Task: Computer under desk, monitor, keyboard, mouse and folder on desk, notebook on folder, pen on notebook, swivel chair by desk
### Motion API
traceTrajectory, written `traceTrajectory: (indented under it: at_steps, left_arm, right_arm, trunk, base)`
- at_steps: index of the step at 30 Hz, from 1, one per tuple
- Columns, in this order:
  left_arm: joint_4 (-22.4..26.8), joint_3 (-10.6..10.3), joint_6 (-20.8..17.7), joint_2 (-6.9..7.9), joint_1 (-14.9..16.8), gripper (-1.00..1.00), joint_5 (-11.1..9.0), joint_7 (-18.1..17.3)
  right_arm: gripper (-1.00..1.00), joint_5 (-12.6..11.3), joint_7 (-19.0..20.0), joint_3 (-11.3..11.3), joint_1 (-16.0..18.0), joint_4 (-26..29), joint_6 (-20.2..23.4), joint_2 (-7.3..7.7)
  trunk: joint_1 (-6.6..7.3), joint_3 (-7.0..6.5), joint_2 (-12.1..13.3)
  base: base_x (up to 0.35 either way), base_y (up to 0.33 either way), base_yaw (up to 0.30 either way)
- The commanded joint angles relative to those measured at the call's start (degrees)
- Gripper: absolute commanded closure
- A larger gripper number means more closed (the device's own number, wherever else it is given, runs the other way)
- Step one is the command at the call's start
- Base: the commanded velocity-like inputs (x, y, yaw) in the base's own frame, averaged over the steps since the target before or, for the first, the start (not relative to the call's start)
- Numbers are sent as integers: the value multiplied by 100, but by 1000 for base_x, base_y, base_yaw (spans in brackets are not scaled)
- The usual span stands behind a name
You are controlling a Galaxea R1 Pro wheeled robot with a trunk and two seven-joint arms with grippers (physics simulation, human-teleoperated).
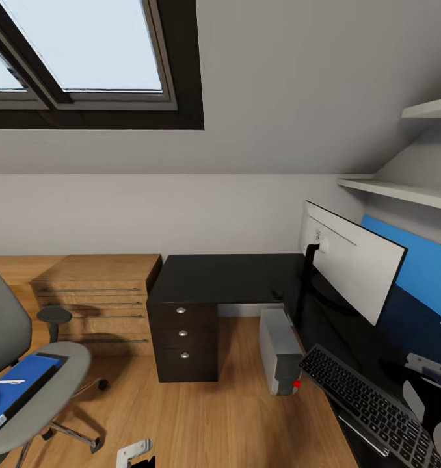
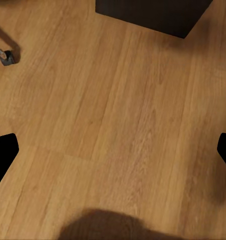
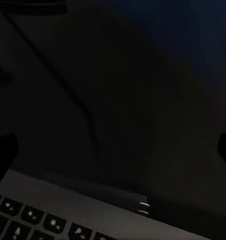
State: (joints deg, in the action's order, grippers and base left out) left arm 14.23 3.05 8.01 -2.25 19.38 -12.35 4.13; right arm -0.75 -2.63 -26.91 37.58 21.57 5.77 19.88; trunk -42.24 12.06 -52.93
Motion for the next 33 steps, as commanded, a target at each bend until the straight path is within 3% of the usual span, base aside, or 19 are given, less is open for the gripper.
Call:
traceTrajectory:
  at_steps: [1,9,33]
  left_arm:
    - [-5,29,16,-4,4,-100,-4,0]
    - [-8,29,16,-3,4,-100,-4,3]
    - [-16,21,17,-3,4,-100,-4,-3]
  right_arm:
    - [-100,-7,-28,-10,4,-26,34,0]
    - [-100,-5,-200,-5,4,-318,38,98]
    - [-100,-11,-198,-11,4,-594,-166,175]
  trunk:
    - [-1,8,-5]
    - [-1,8,-5]
    - [-1,8,-5]
  base:
    - [15,0,0]
    - [5,0,0]
    - [56,0,0]
